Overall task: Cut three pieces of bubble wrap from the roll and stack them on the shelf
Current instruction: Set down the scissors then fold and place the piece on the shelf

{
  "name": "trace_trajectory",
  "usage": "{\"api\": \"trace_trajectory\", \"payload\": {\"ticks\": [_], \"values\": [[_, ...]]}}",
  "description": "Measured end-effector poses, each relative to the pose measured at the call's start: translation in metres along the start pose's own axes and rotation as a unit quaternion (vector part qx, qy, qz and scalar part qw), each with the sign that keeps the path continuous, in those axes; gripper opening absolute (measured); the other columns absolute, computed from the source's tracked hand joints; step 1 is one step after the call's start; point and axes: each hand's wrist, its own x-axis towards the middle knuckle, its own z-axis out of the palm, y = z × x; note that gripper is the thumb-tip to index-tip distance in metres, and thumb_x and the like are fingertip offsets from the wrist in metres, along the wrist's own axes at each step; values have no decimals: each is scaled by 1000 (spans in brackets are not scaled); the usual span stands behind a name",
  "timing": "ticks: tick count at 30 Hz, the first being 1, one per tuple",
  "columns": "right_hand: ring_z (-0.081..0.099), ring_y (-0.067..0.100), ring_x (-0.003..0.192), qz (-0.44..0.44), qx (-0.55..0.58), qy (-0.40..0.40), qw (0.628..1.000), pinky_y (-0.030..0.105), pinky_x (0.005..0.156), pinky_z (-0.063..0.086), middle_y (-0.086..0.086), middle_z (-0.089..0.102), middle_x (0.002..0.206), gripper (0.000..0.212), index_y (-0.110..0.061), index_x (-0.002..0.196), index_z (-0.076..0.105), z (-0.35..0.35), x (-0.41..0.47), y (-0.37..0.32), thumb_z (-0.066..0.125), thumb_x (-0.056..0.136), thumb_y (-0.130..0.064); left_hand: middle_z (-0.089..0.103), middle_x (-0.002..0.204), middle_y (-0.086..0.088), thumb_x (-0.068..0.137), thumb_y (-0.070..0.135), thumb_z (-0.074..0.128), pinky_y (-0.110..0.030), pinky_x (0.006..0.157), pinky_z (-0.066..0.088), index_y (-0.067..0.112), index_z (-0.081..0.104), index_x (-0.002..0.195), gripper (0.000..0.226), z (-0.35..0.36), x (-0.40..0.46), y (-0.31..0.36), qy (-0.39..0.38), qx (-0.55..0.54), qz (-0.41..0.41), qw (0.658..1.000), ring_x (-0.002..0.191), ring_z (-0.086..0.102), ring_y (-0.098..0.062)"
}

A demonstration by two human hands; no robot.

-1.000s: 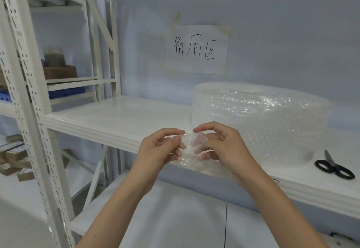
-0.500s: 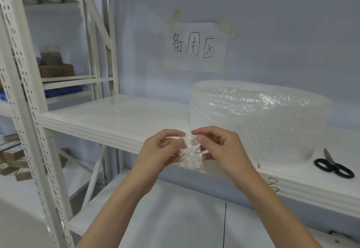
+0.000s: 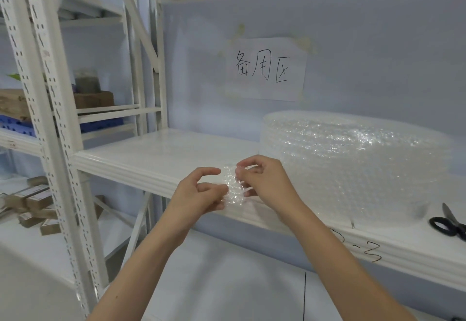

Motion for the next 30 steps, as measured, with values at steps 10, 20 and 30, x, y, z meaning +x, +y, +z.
{"api": "trace_trajectory", "payload": {"ticks": [10, 20, 30], "values": [[62, 15, 80, -3, -122, 24, 992, 24, 72, 43, 1, 69, 89, 16, -10, 90, 72, 40, 62, 18, 74, 79, -22, 73, 74, -8, 79, 10, 70, -42, 86, 59, 11, 65, 101, 23, -34, 39, 1, 141, 120, 9, 983, 66, 73, -22], [65, 22, 90, -5, -176, 53, 983, 33, 79, 51, 5, 71, 102, 19, -14, 91, 71, 43, 82, 43, 65, 83, -30, 69, 96, 0, 86, 23, 65, -42, 84, 60, 15, 68, 95, 13, -47, 33, -5, 180, 159, 28, 970, 70, 75, -17], [63, 17, 65, -31, -226, 54, 972, 25, 57, 45, -3, 71, 76, 19, -23, 82, 68, -10, -48, 2, 51, 86, -32, 70, 99, 1, 88, 24, 64, -35, 81, 61, 16, 69, 93, 11, 15, 7, 7, 89, 127, 68, 986, 70, 73, -13]]}}
